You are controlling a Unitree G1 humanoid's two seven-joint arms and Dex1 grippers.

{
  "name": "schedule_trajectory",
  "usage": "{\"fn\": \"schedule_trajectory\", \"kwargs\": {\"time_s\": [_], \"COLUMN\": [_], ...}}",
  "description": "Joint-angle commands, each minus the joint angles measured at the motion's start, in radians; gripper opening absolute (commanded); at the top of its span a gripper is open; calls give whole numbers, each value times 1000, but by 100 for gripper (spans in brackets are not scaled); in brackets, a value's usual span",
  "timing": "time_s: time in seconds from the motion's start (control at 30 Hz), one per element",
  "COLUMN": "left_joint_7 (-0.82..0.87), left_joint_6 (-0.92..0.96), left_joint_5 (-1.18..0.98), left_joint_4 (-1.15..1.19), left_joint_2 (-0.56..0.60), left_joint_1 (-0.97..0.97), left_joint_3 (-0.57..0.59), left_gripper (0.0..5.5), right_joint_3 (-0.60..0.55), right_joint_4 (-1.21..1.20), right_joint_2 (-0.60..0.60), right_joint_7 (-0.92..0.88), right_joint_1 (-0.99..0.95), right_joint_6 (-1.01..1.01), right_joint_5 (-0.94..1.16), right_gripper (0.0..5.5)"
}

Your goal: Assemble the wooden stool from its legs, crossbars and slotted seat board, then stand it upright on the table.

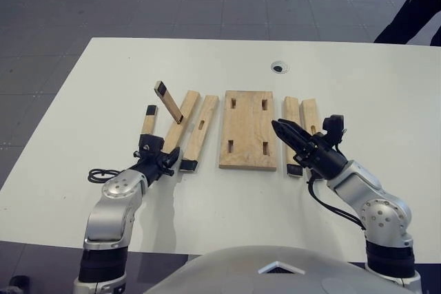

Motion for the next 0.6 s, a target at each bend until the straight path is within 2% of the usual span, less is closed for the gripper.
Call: {"fn": "schedule_trajectory", "kwargs": {"time_s": [0.03,0.13,0.2,0.37,0.6], "left_joint_7": [24,8,-112,-423,-556], "left_joint_6": [-9,-24,10,223,326], "left_joint_5": [-68,-162,-303,-632,-752], "left_joint_4": [34,74,77,113,250], "left_joint_2": [5,-10,-18,37,58], "left_joint_1": [-249,-450,-525,-528,-603], "left_joint_3": [111,179,179,141,96], "left_gripper": [210,210,210,209,209], "right_joint_3": [-22,-53,-99,-206,-206], "right_joint_4": [22,54,88,172,247], "right_joint_2": [3,6,14,18,-47], "right_joint_7": [-17,-34,-65,-79,-24], "right_joint_1": [-29,-61,-118,-254,-332], "right_joint_6": [13,23,40,88,190], "right_joint_5": [11,37,98,348,480], "right_gripper": [201,201,228,320,433]}}
